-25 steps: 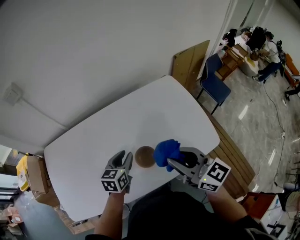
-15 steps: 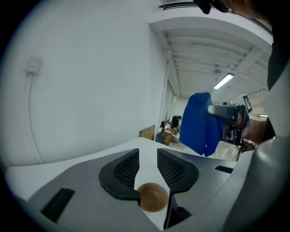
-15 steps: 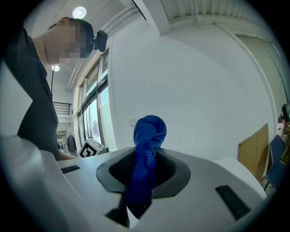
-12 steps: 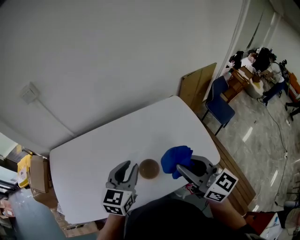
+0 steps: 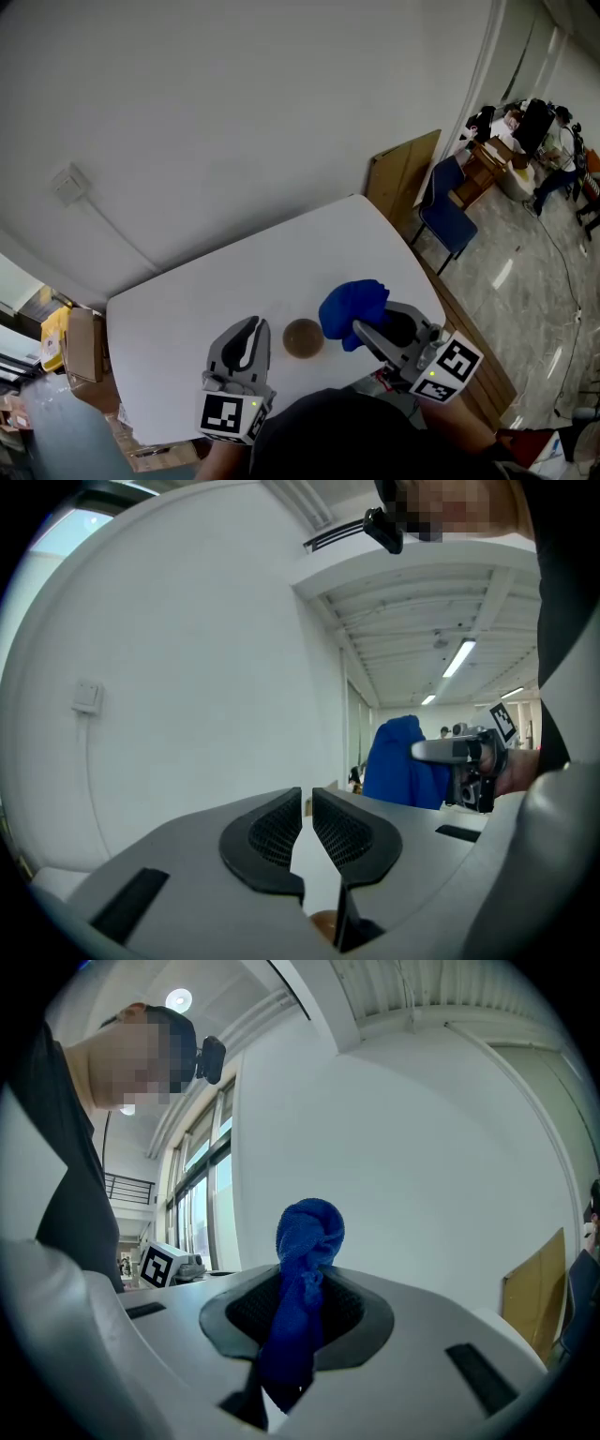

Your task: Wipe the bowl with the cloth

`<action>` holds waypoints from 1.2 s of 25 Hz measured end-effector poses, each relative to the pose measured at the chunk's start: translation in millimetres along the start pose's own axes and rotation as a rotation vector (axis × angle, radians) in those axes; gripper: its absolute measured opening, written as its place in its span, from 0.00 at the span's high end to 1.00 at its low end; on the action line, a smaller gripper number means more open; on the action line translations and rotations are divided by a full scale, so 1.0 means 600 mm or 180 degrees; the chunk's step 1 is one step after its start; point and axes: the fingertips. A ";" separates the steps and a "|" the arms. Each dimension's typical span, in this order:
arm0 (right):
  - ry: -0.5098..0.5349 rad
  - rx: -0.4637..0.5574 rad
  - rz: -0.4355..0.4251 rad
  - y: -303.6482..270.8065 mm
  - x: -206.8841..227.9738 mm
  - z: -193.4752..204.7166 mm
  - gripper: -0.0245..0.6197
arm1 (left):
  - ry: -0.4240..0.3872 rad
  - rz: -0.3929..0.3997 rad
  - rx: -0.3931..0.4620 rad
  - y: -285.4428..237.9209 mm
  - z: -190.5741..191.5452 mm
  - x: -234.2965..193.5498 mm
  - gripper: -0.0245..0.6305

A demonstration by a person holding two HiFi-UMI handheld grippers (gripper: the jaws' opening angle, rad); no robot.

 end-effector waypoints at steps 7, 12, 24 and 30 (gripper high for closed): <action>0.0049 0.0019 0.0092 0.000 0.000 -0.001 0.84 | 0.0083 -0.0107 -0.0039 0.011 0.005 -0.010 0.93; 0.0062 0.0014 0.0147 0.002 0.002 0.001 0.84 | 0.0098 -0.0070 -0.0087 0.010 0.010 -0.004 0.93; 0.0043 0.0008 0.0190 0.008 0.004 0.004 0.84 | 0.0170 0.0042 -0.0185 -0.002 0.022 0.006 0.93; 0.0042 0.0009 0.0170 0.012 0.003 0.008 0.84 | 0.0164 0.0073 -0.0209 -0.005 0.027 0.016 0.93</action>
Point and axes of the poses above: the fingertips, and each gripper's own axes: y backward along the fingers, x to its right, z out of its underside, and after that the axes turned 10 degrees about z, right-handed
